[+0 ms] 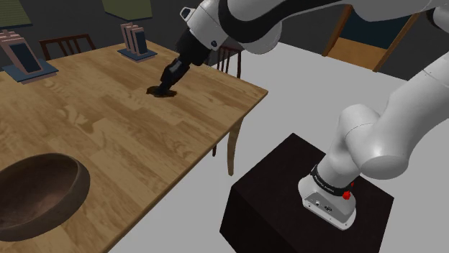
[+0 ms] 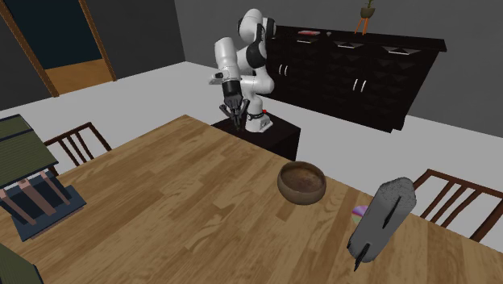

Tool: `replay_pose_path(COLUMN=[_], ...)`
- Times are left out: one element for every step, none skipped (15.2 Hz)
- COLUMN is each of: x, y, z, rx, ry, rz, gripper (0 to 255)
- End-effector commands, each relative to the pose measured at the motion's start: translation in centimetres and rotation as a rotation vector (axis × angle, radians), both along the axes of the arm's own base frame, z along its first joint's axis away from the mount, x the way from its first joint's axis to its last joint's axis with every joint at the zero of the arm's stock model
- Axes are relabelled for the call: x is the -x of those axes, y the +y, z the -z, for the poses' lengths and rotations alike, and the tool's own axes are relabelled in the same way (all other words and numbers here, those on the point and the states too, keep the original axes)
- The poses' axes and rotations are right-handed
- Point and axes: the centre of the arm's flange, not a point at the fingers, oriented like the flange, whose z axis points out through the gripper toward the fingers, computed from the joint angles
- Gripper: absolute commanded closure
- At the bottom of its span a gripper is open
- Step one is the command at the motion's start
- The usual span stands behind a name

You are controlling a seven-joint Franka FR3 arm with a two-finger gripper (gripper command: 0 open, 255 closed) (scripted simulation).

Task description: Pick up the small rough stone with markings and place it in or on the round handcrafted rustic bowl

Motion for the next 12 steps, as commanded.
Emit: replay_pose_path(x=[0.3,0.4,0.5,0.6,0.7,0.9,1.0,1.1,1.2,1.4,1.5,1.6], y=[1.9,3.2,4.5,5.8,7.2,8.5,9.8,11.1,12.4,13.7,15.0,16.4], z=[-0.2,-0.2,-0.2,-0.2,-0.3,-0.3,-0.3,-0.3,-0.4,-0.4,-0.4,-0.4], rx=[0.0,0.0,0.0,0.0,0.0,0.0,0.0,0.0,0.0,0.0,0.0,0.0], ry=[0.001,0.001,0.001,0.001,0.001,0.001,0.001,0.001,0.001,0.001,0.001,0.001], rz=[0.0,0.0,0.0,0.0,0.0,0.0,0.0,0.0,0.0,0.0,0.0,0.0], gripper=[255,255,255,255,255,255,255,255,255,255,255,255])
